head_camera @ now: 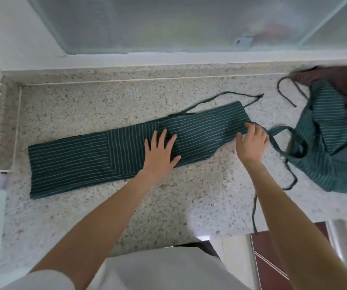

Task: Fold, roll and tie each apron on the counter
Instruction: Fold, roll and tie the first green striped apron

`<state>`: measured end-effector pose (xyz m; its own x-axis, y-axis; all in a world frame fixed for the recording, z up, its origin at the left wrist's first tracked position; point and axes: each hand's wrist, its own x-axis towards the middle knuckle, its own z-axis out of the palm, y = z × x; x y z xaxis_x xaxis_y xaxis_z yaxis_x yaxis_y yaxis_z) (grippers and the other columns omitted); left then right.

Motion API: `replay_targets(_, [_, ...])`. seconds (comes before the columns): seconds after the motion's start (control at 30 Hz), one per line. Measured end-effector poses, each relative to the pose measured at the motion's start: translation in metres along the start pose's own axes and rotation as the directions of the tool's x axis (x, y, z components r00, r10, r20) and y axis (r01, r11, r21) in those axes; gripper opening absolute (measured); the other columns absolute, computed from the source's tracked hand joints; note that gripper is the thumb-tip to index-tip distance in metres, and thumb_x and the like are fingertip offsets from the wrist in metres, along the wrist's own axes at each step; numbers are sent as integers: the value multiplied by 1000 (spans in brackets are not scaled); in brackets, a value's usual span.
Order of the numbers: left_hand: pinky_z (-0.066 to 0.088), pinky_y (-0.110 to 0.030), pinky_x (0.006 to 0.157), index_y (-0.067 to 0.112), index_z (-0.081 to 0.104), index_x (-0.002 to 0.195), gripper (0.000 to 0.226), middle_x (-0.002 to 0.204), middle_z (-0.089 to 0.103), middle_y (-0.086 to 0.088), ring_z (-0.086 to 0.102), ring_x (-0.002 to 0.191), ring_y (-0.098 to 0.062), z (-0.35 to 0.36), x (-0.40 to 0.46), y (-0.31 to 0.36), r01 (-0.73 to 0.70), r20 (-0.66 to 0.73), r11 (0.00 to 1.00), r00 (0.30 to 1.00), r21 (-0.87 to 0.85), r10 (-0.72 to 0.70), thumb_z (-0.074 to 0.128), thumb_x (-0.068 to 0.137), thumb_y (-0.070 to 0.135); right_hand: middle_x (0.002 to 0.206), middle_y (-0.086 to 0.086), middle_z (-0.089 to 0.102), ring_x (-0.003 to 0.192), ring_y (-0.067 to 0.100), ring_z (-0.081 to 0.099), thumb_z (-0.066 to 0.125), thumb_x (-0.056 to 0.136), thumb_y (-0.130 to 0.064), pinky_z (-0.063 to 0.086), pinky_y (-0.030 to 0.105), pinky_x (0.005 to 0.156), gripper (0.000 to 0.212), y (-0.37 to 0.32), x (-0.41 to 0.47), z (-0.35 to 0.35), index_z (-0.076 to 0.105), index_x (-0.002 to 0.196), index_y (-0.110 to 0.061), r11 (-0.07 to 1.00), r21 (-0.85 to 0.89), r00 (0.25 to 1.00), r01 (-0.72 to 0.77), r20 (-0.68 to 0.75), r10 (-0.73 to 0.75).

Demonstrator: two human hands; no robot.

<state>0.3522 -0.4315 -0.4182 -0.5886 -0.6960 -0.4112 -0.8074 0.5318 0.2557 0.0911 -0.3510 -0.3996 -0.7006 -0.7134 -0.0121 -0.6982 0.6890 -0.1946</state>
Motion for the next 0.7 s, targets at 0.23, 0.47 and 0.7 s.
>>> replay_targets(0.23, [3,-49,117,17,-14,148,92,158,-8,-1,-10,144,-26,11,4,-3,66,-30,995,998,77,-64,32,87,68,136,14,47,127,35,40,53,93,-24,29,46,107,48,30,75,4,37,138,-16,964,251,954,89,255,-155])
replay_targets(0.47, [-2,-51,115,48,-11,140,71,155,-14,4,-13,143,-28,14,4,-6,19,-15,997,1000,78,-17,12,80,78,104,13,56,71,25,55,49,95,-9,45,30,63,27,59,75,-17,57,120,-14,856,342,899,389,64,-434])
replay_targets(0.7, [-9,-42,115,37,-19,142,81,153,-22,9,-25,139,-16,18,6,-10,53,26,994,998,101,-56,14,80,77,131,23,45,111,42,47,56,86,1,44,50,91,48,82,62,15,51,133,-12,881,-41,868,472,197,-456])
